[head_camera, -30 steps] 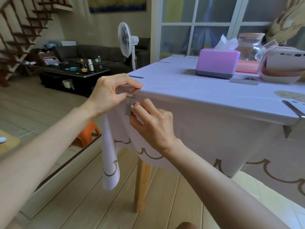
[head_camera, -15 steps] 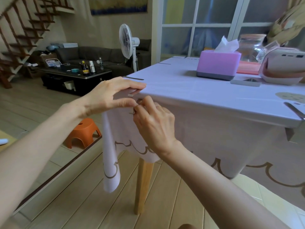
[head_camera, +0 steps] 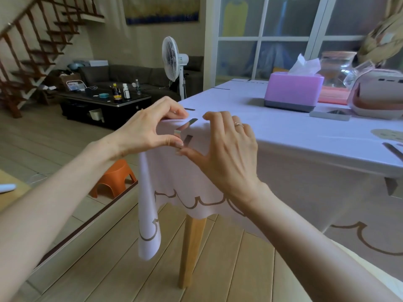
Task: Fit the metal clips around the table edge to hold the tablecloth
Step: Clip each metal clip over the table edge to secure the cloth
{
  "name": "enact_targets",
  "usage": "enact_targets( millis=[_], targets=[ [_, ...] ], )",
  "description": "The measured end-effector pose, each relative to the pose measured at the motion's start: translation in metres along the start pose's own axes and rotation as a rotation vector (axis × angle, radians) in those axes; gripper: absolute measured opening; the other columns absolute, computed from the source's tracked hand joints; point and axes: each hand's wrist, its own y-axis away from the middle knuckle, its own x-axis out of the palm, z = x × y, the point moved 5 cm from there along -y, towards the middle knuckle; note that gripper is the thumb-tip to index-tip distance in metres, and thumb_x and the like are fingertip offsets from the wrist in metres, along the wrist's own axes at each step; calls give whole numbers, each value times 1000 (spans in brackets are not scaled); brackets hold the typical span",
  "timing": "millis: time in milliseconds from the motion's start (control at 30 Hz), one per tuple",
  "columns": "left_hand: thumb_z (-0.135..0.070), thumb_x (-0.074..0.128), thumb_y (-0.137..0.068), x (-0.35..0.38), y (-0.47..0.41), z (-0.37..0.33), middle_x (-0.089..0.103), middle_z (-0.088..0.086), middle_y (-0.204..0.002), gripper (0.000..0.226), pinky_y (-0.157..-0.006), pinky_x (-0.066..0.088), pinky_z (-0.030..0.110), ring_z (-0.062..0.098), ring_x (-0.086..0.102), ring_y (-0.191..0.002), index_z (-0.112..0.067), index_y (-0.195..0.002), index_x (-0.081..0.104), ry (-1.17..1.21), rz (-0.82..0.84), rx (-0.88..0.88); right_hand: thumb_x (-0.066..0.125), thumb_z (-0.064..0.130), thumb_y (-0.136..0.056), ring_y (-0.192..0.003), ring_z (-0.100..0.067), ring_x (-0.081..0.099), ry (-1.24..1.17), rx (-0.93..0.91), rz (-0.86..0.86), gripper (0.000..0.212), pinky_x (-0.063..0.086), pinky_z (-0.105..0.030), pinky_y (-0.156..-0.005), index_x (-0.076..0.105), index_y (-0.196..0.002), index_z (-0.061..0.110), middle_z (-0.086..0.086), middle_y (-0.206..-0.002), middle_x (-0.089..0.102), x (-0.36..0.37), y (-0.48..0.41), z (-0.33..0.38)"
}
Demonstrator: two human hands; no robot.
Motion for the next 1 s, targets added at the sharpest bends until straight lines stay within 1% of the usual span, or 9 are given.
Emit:
enact_targets(
  millis=[100,200,300,400,533,633,733,867,1000],
  targets=[
    [-62,68,-63,1,1,1,55,-8,-114,70,-101,43,30,1,53,-113,-16,-115,55,34,-21,11,58,75,-64,-83,-28,58,54,3,75,68,41,-35,-68,61,-92,12,-5,-86,61,4,-4,0],
    [-51,69,-67,1,1,-1,57,-2,-109,60,-99,45,36,6,56,-109,-12,-111,59,27,-58,50,51,78,-63,-80,-28,56,126,-6,86,69,38,-35,-66,61,-84,13,-4,-82,57,8,-6,2],
    [-50,67,-70,2,2,-2,58,3,-104,49,-91,47,45,14,58,-104,-15,-104,62,-12,-118,86,39,74,-66,-75,-27,54,163,-14,66,64,35,-33,-62,59,-79,14,-4,-77,54,10,-8,4],
    [-49,66,-73,4,2,-2,59,5,-100,47,-84,49,48,18,59,-102,-12,-101,63,-22,-181,126,36,71,-67,-76,-28,54,190,-31,77,63,35,-33,-61,63,-81,15,-5,-79,55,13,-10,4],
    [-48,65,-74,8,2,-2,60,5,-96,47,-80,51,46,21,62,-96,-7,-98,64,-41,-250,160,41,68,-70,-78,-28,56,201,-50,81,57,36,-31,-62,65,-82,18,-3,-79,60,15,-11,5],
    [-47,64,-74,9,3,-2,60,2,-94,45,-77,51,45,20,62,-93,-7,-94,64,-46,-304,173,52,63,-71,-76,-28,58,151,-84,76,46,37,-30,-62,66,-84,21,1,-81,67,16,-13,8],
    [-44,65,-74,12,3,-4,60,-1,-90,43,-73,51,42,18,61,-86,-4,-90,65,-50,-372,204,61,54,-67,-76,-28,59,80,-101,85,39,38,-29,-61,69,-85,20,2,-84,71,15,-15,8],
    [-45,64,-75,15,4,-3,55,-10,-89,41,-71,51,41,16,61,-84,-5,-86,66,-62,-450,205,63,47,-67,-75,-28,58,45,-111,106,36,41,-30,-61,70,-86,17,1,-81,72,15,-20,7],
    [-38,67,-74,17,4,-2,62,-4,-86,33,-71,52,37,15,64,-85,-7,-84,65,-59,-535,185,63,44,-68,-70,-29,56,88,-144,106,32,41,-30,-58,71,-82,16,3,-74,71,19,-24,9]
  ],
)
